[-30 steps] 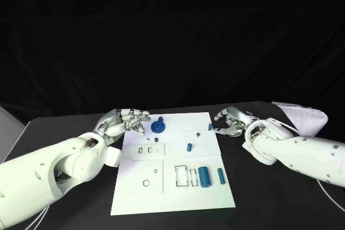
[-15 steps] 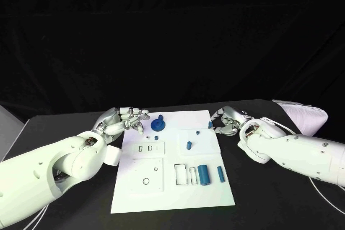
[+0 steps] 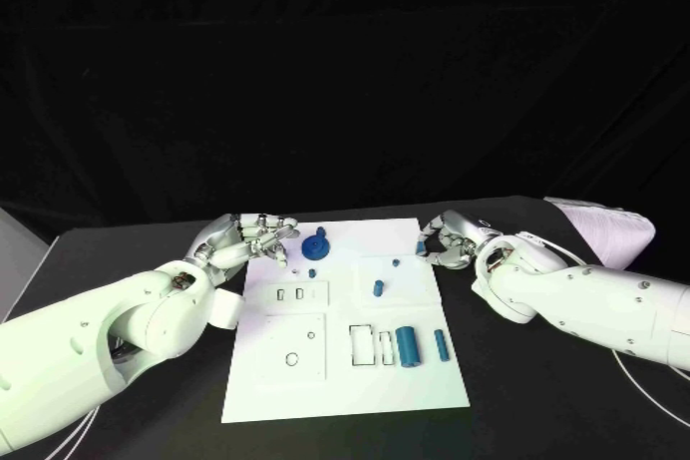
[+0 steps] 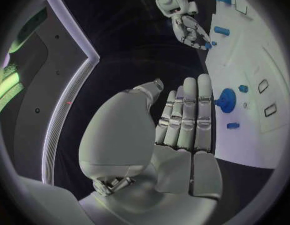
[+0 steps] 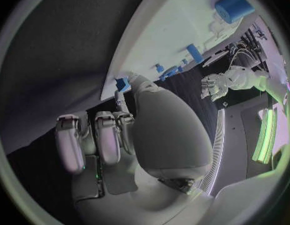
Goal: Assemble the parts on the task board
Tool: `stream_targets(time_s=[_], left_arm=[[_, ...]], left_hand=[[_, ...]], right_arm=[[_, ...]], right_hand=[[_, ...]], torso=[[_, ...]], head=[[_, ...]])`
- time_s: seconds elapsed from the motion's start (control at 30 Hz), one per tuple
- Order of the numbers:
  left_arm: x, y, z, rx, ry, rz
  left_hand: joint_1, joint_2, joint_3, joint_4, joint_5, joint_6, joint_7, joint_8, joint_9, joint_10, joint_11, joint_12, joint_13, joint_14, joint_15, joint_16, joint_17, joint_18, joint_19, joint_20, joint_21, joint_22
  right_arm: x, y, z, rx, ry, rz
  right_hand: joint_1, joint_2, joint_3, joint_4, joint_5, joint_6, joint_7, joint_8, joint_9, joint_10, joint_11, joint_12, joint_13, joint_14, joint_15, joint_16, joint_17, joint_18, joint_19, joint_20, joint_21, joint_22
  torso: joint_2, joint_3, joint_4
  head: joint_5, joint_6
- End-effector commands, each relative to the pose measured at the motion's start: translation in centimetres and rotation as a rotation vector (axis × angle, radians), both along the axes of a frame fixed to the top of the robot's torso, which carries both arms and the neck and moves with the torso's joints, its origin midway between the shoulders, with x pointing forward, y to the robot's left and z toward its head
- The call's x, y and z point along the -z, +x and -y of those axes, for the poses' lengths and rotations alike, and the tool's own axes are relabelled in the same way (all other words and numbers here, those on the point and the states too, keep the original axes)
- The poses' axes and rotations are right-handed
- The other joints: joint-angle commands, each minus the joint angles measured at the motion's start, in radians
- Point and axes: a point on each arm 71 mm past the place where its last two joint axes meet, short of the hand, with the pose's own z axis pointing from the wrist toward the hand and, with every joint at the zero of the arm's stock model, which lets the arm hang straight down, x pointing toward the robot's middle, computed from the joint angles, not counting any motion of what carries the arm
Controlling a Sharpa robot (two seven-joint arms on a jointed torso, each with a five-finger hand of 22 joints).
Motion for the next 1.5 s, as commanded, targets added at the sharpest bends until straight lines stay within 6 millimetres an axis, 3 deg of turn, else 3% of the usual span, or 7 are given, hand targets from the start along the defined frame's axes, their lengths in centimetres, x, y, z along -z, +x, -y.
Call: stream_targets(time_s=[0.03,1.03,1.5], left_arm=[[-0.09,-0.07,0.19,0.017,-0.006,0.01],[0.0,0.02,-0.02,0.013,-0.003,0.006],[0.03,0.07,-0.07,0.012,-0.002,0.006]], left_hand=[[-0.009,0.0,0.007,0.0,-0.004,-0.006,-0.001,-0.001,0.001,-0.007,0.0,-0.005,-0.002,-0.006,-0.003,0.007,-0.002,0.014,-0.009,0.002,0.004,0.001],[-0.015,0.001,0.007,0.002,-0.004,-0.008,0.0,-0.002,0.001,-0.01,0.001,-0.006,-0.002,-0.006,-0.001,0.007,-0.002,0.014,-0.011,0.003,0.006,0.002],[-0.015,0.001,0.006,0.002,-0.004,-0.008,0.001,-0.002,0.001,-0.011,0.002,-0.006,-0.002,-0.006,-0.001,0.007,-0.002,0.014,-0.011,0.003,0.006,0.002]], right_arm=[[0.19,-0.02,-0.24,-0.021,-0.006,-0.017],[0.11,0.59,-0.37,-0.011,-0.011,0.015],[0.03,0.88,-0.74,-0.007,-0.015,0.018]], right_hand=[[-0.005,0.01,0.008,0.003,0.006,0.01,-0.002,0.005,0.001,0.088,-0.007,0.008,0.245,0.099,-0.007,0.003,0.24,-0.007,0.104,-0.007,0.006,0.263],[-0.009,0.03,0.04,0.013,0.019,0.028,-0.013,0.017,0.004,0.095,-0.016,0.014,0.253,0.099,-0.019,0.003,0.242,-0.007,0.104,-0.019,0.006,0.263],[-0.005,0.045,0.067,0.007,-0.013,0.039,-0.019,0.029,0.007,0.096,-0.023,0.014,0.254,0.1,-0.025,0.003,0.244,-0.007,0.104,-0.026,0.006,0.263]], torso=[[0.0,0.0002,0.0001],[0.001,0.0021,-0.001],[0.0,0.0016,0.0001]], head=[[0.002,0.0],[0.008,0.002],[0.011,0.001]])
